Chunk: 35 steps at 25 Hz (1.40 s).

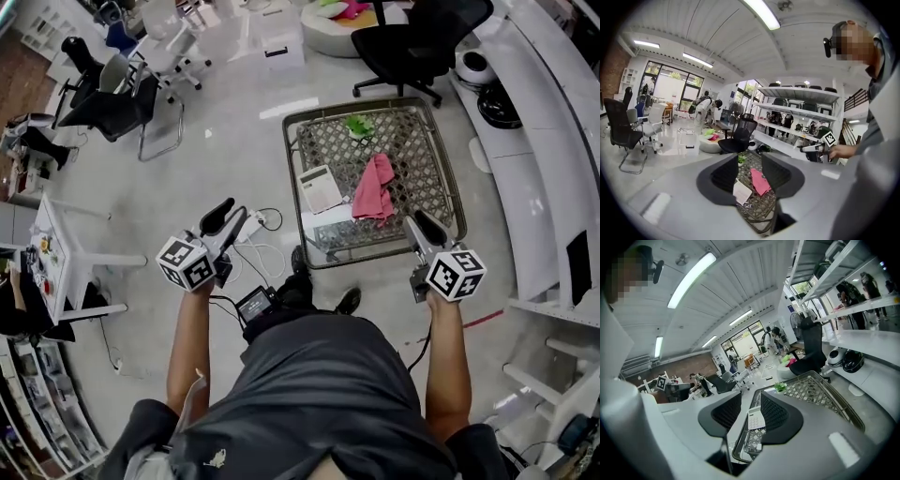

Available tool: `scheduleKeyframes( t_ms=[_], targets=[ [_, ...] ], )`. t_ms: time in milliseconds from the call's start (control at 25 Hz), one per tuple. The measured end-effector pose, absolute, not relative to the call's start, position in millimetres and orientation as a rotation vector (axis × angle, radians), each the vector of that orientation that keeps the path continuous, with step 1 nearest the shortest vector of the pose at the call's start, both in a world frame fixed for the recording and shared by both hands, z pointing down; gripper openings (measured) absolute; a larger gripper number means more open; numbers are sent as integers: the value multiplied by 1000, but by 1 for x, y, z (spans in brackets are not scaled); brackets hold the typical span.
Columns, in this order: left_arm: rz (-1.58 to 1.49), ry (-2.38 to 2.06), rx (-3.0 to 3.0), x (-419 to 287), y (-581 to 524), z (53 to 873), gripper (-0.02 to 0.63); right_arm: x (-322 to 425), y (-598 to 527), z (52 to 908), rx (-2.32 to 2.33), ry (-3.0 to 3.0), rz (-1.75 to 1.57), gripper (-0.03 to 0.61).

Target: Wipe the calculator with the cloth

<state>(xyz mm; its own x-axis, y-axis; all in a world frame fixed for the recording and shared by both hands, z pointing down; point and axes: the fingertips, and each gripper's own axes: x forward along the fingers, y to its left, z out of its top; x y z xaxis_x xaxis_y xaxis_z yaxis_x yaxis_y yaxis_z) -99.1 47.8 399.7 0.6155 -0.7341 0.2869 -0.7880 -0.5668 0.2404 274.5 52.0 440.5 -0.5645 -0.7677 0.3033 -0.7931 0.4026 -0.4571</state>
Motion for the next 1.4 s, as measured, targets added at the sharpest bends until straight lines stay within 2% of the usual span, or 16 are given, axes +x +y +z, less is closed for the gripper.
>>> scheduleKeyframes(
  t_ms=[320, 760, 960, 1400],
  targets=[
    [182, -1033, 2580, -73, -31, 413, 163, 271, 34, 440, 1580, -2499, 878, 111],
    [124, -865, 2662, -90, -136, 416, 163, 252, -23, 413, 1784, -2408, 775, 112],
    [130, -820, 2646, -107, -150, 425, 163, 239, -21, 412, 1828, -2353, 793, 110],
    [73, -705, 2626, -89, -190, 443, 163, 246, -40, 409, 1862, -2219, 802, 112]
  ],
)
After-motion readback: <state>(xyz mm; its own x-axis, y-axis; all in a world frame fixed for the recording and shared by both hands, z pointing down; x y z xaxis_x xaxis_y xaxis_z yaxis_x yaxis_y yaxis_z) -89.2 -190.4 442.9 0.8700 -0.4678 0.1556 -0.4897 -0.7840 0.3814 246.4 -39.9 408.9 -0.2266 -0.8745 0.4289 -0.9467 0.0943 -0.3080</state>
